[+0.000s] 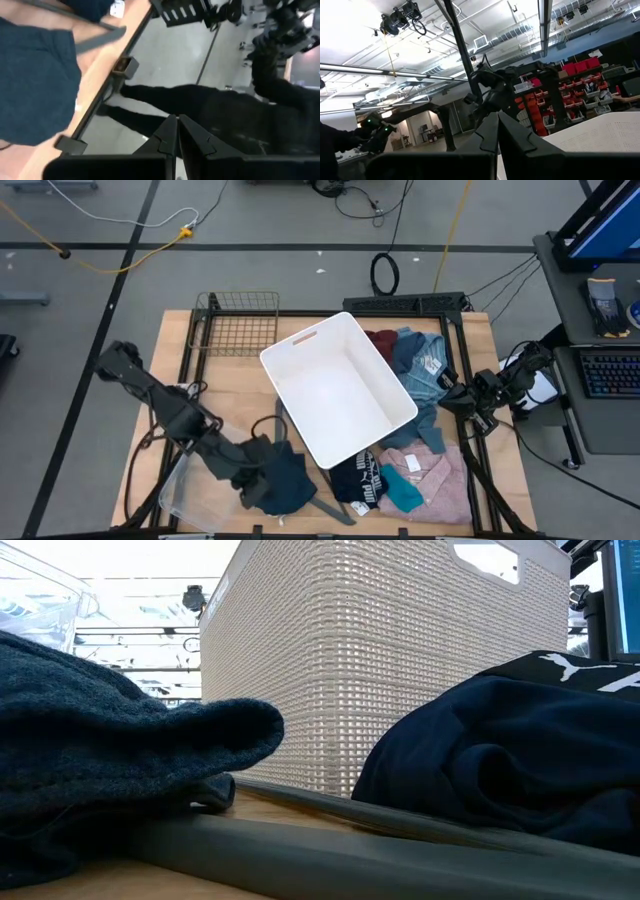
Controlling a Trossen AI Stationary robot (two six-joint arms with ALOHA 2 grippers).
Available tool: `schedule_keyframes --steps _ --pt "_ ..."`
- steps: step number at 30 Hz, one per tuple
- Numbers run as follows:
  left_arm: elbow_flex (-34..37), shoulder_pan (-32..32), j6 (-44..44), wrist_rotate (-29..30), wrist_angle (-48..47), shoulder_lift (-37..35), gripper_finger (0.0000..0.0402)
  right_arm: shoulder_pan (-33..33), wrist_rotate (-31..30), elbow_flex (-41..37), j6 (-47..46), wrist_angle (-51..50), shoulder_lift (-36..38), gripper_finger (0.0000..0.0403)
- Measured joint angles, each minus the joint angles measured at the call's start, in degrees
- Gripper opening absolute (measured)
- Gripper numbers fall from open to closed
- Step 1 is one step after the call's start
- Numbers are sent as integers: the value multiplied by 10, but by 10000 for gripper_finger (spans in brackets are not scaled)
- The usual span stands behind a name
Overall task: Pick & Place Cloths
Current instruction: Put the blue boxers into the wire basket
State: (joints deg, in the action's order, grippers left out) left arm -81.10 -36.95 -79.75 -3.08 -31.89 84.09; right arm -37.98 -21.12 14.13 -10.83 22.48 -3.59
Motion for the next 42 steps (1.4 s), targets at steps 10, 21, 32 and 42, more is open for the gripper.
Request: schedule_keyframes --steps 10,21,32,42 --pt "0 -3 -2 29 77 7 19 0 0 0 0 -1 0 4" --pt "0 -7 54 31 124 8 19 0 0 0 0 0 0 4" --pt "0 -2 126 55 98 9 19 0 0 0 0 0 0 4" --pt "0 9 158 64 39 61 5 0 0 0 0 -1 0 4"
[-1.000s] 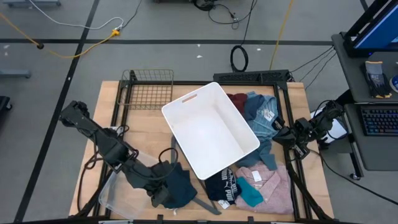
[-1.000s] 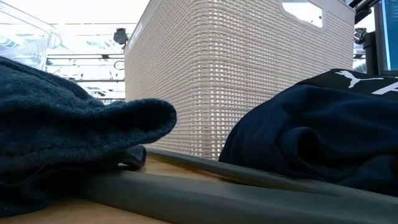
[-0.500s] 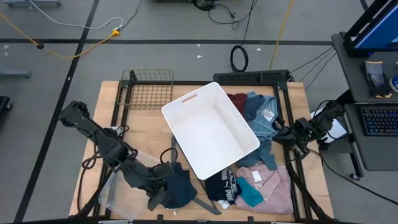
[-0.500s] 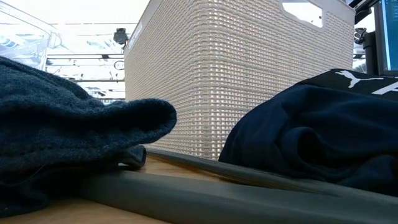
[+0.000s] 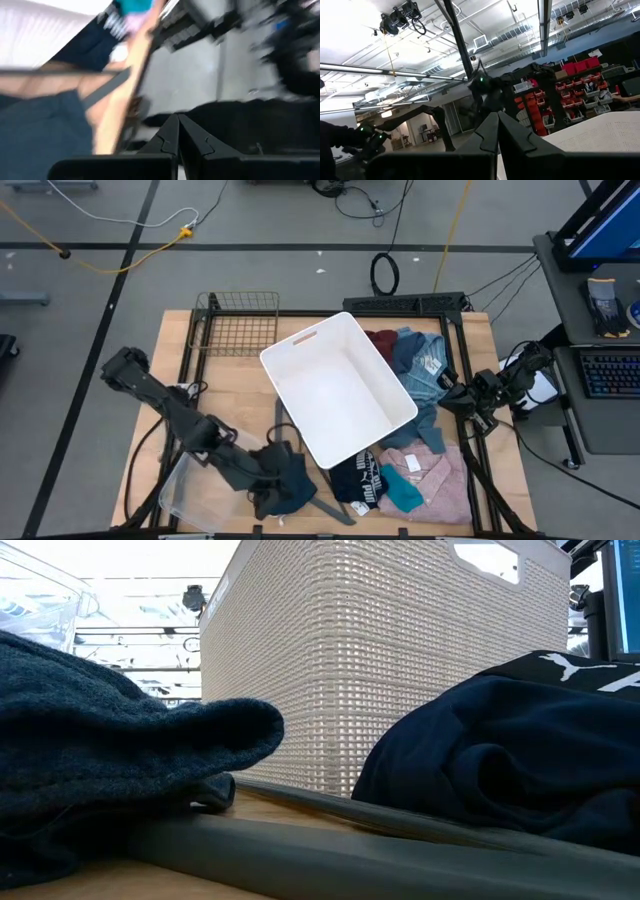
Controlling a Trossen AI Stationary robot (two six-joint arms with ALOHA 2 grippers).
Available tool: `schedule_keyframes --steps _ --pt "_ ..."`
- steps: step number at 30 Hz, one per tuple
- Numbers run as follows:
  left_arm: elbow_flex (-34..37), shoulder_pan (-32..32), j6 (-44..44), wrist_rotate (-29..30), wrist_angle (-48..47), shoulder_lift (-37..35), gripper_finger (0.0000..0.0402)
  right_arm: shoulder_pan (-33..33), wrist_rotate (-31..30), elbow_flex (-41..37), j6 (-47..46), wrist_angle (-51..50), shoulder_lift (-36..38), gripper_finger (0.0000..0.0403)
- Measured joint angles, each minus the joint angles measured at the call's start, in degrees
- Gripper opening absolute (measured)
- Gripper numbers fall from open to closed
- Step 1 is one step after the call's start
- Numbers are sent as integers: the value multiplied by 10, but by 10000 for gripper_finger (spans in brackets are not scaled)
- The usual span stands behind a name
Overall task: Pick & Place Cloths
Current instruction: Put the blue boxers into the wire basket
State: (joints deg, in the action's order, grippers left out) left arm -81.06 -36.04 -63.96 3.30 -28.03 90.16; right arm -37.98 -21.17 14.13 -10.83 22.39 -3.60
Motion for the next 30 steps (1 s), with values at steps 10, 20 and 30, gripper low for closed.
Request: schedule_keyframes --steps 10,20,30 --pt "0 4 53 -11 -51 81 2 0 0 0 0 0 0 4" --pt "0 6 135 -9 -101 143 6 0 0 0 0 0 0 4" --pt "0 5 168 -17 -99 158 27 0 0 0 0 0 0 4"
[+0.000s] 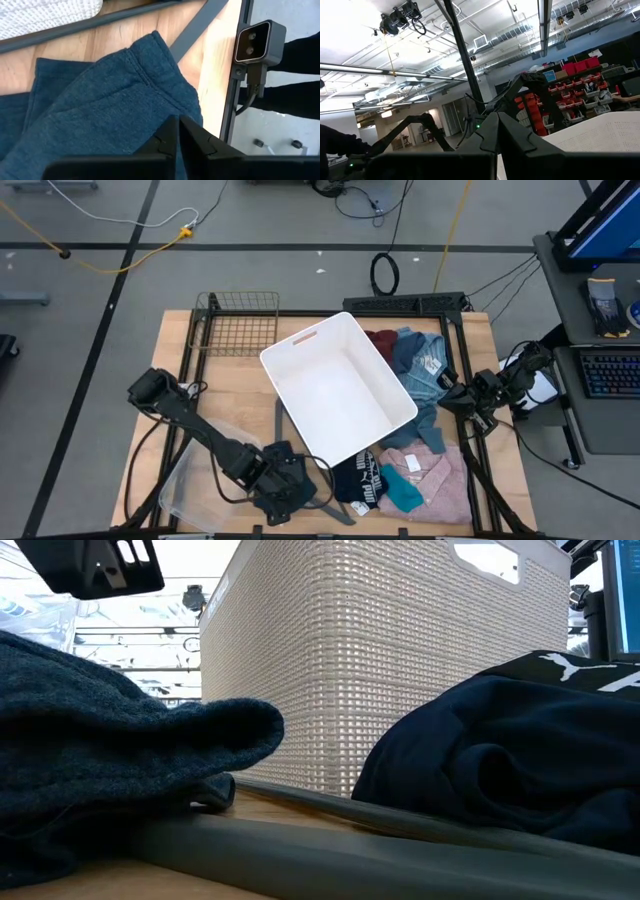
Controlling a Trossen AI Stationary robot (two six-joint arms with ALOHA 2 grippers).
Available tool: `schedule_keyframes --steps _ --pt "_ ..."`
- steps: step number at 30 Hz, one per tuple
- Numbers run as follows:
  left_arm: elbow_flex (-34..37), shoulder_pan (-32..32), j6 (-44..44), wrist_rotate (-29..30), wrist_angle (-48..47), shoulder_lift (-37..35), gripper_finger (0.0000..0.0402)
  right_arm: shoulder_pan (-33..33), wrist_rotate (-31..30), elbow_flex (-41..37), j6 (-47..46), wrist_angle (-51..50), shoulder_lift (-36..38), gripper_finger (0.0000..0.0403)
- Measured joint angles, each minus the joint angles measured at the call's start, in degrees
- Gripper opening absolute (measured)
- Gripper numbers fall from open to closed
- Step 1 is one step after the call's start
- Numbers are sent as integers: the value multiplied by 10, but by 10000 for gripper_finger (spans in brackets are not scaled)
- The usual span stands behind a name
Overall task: Pick & Place Cloths
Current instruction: Put the blue boxers into the wire basket
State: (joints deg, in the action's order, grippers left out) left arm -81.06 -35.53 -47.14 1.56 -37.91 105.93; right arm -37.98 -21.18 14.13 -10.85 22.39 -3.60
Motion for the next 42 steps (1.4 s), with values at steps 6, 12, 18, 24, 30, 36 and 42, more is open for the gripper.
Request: schedule_keyframes --steps 6,12,18,24,30,36,42 --pt "0 -6 37 2 -1 0 103 0 0 0 0 0 0 4" --pt "0 -13 104 11 -34 0 178 0 0 0 0 0 0 4" --pt "0 -21 159 39 -81 0 199 0 0 0 0 0 0 4" --pt "0 -25 200 41 -81 0 200 0 0 0 0 0 0 4" --pt "4 -24 249 44 -32 0 200 0 0 0 0 0 0 4" --pt "23 -23 280 50 -11 -1 200 0 0 0 0 0 0 4" --pt "49 -18 311 51 6 -1 200 0 0 0 0 0 0 4"
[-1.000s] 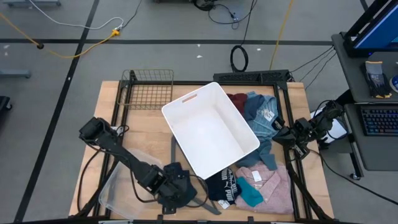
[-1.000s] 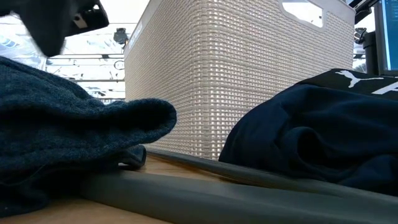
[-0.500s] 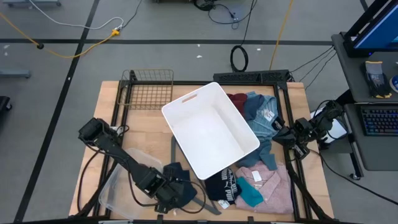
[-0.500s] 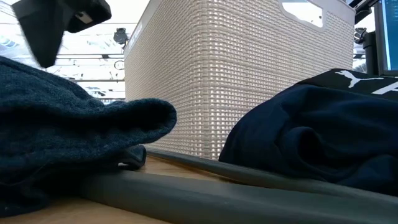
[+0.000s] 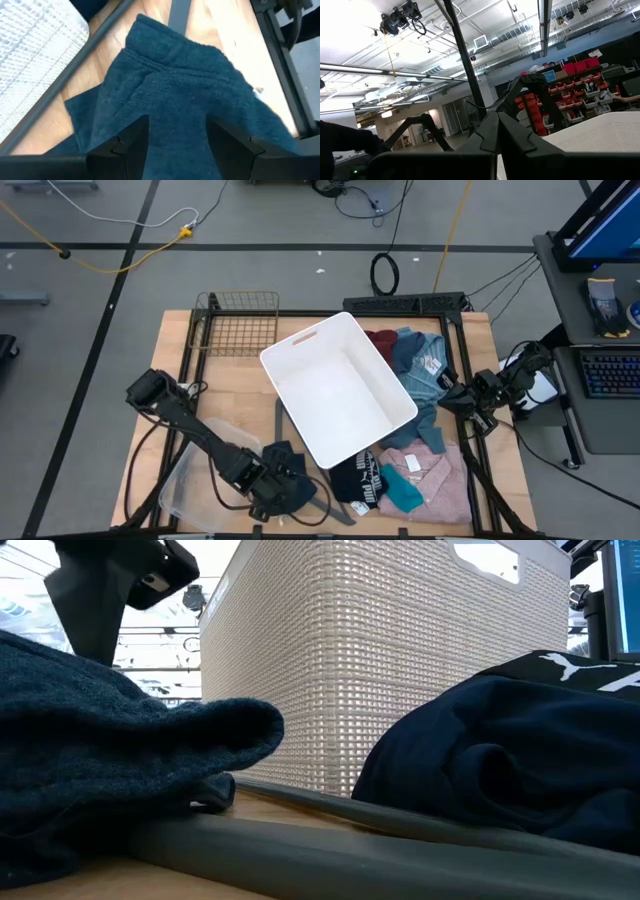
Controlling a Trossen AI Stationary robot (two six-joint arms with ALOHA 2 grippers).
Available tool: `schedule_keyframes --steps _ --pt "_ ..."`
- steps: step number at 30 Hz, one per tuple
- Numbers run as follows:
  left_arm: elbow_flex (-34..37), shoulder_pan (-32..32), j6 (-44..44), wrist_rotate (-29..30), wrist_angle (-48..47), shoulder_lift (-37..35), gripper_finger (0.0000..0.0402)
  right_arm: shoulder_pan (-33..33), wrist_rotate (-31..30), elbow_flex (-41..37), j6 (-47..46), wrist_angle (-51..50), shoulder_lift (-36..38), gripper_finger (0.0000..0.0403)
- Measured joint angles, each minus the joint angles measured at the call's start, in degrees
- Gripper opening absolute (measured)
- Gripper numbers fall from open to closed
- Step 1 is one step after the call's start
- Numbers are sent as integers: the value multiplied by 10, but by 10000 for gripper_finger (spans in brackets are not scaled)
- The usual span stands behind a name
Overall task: Pick & Place Cloths
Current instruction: Put the blue boxers into the wire basket
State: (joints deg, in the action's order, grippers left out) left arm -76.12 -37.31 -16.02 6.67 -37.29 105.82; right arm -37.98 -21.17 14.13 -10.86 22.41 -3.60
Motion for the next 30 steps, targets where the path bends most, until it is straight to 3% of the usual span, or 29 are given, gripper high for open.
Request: schedule_keyframes --steps 18,22,30 --pt "80 20 116 -8 84 0 189 0 0 0 0 0 0 4" --pt "92 20 132 -22 108 0 146 0 0 0 0 0 0 4" --pt "92 20 133 -21 110 0 17 0 0 0 0 0 0 4"
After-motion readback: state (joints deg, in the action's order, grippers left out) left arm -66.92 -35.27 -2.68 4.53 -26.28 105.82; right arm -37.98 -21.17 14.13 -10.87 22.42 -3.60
